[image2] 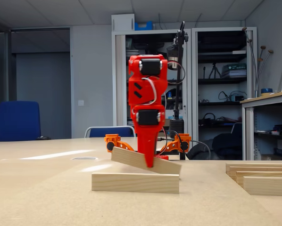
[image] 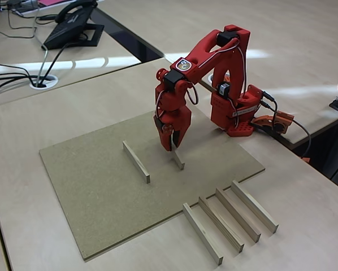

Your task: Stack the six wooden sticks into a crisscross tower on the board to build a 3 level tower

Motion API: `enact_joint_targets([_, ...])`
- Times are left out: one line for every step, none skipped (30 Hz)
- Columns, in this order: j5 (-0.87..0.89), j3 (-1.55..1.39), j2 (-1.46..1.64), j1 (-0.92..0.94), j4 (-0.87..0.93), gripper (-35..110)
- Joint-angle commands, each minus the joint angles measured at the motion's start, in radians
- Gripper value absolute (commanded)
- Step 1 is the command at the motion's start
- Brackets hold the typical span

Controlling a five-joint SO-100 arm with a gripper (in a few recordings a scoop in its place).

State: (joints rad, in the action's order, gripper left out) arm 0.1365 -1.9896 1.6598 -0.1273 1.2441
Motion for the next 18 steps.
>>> enact_joint_targets([0.017,-0.015,0.018,0.003,0.002,0])
enact_joint_targets([0.015,-0.015,0.014,0.006,-0.002,0])
enact_joint_targets([0.014,-0.015,0.011,0.009,-0.005,0])
enact_joint_targets([0.014,-0.017,0.008,0.012,-0.008,0])
enact_joint_targets([0.014,-0.021,0.005,0.015,-0.012,0])
enact_joint_targets([0.012,-0.028,0.005,0.017,-0.020,0])
enact_joint_targets([0.012,-0.032,0.003,0.017,-0.026,0])
enact_joint_targets([0.011,-0.038,0.002,0.014,-0.037,0])
enact_joint_targets([0.011,-0.043,-0.002,0.011,-0.046,0])
enact_joint_targets([0.011,-0.048,-0.005,0.006,-0.051,0])
enact_joint_targets([0.012,-0.052,-0.006,0.003,-0.057,0])
enact_joint_targets([0.014,-0.057,-0.006,0.000,-0.061,0])
enact_joint_targets([0.014,-0.060,-0.006,-0.002,-0.066,0])
enact_joint_targets([0.014,-0.063,-0.006,-0.005,-0.069,0])
enact_joint_targets([0.014,-0.063,-0.006,-0.009,-0.069,0])
enact_joint_targets([0.015,-0.063,-0.008,-0.012,-0.069,0])
enact_joint_targets([0.017,-0.064,-0.008,-0.015,-0.069,0])
enact_joint_targets([0.017,-0.064,-0.011,-0.018,-0.069,0])
